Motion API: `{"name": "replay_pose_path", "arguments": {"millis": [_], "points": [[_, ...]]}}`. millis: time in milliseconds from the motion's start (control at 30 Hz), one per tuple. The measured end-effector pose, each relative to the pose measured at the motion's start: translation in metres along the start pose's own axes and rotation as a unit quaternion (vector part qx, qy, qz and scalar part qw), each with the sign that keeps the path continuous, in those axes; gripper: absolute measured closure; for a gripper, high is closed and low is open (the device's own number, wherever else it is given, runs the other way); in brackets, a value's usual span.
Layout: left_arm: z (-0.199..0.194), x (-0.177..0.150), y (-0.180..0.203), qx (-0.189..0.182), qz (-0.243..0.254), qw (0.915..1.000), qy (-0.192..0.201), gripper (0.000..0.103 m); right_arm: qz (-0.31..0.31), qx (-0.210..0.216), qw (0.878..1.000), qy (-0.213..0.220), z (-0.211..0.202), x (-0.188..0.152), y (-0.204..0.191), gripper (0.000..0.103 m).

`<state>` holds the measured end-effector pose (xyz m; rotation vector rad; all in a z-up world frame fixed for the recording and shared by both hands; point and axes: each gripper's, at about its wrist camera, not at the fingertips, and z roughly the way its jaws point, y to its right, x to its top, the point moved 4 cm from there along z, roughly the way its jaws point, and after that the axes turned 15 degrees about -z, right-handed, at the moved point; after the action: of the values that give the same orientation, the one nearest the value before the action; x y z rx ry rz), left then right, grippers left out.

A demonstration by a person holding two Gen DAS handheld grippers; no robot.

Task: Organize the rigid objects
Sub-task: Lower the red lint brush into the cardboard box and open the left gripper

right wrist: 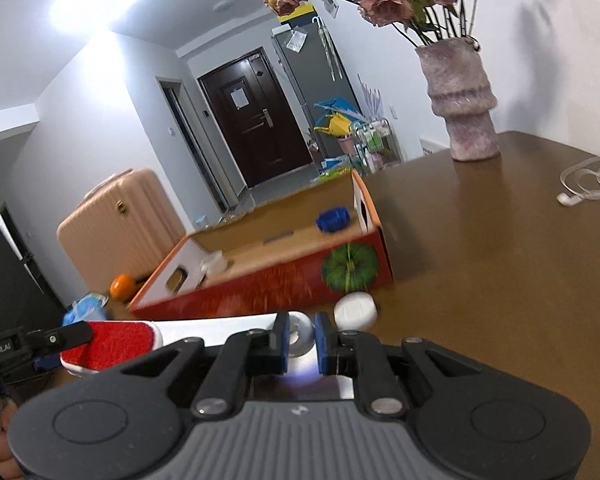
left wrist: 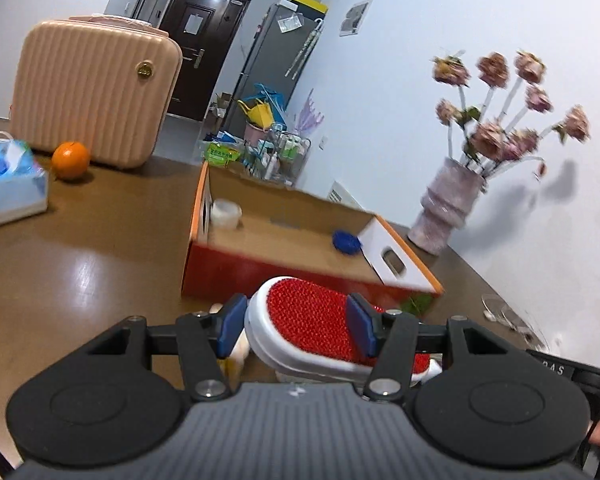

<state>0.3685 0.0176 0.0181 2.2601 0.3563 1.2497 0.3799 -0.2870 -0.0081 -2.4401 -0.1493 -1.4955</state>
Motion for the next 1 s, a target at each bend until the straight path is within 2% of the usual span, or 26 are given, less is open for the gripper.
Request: {"name": "replay_pose_path", "arguments": {"millis": [233,333,467,567,667,833,1000], "points": [[0.072,0.061,-0.002,0.012,-0.007,0.9998,-0.013,0.047,0.012,0.016,1.0,-0.001,0.075,0.053,0.017,0.09],[0.1,0.079,-0.004,0.032,0.003,0.9994,-0.012,0.047,0.008,0.02,1.0,-0.008,0.107,0.07,0.022,0.09],[0.13,0.079,-0.012,0.066,0.024,0.9973,-0.02,0.048,-0.005,0.015,1.0,-0.022,0.143,0.076,0.025,0.09],[0.142,0.075,-0.021,0.059,0.04,0.9967,-0.038,0.047,-0.03,0.012,0.999,-0.033,0.159,0.064,0.017,0.091],[0.146,0.073,-0.025,0.066,0.046,0.9959,-0.042,0.045,-0.062,-0.005,0.997,-0.035,0.162,0.059,0.009,0.089],[0.144,0.071,-0.019,0.075,0.062,0.9946,-0.037,0.039,-0.069,-0.022,0.997,-0.012,0.149,0.064,0.012,0.088],[0.118,0.068,0.0,0.095,0.106,0.9898,-0.005,0.031,-0.094,-0.03,0.995,0.021,0.115,0.076,0.004,0.086]]}}
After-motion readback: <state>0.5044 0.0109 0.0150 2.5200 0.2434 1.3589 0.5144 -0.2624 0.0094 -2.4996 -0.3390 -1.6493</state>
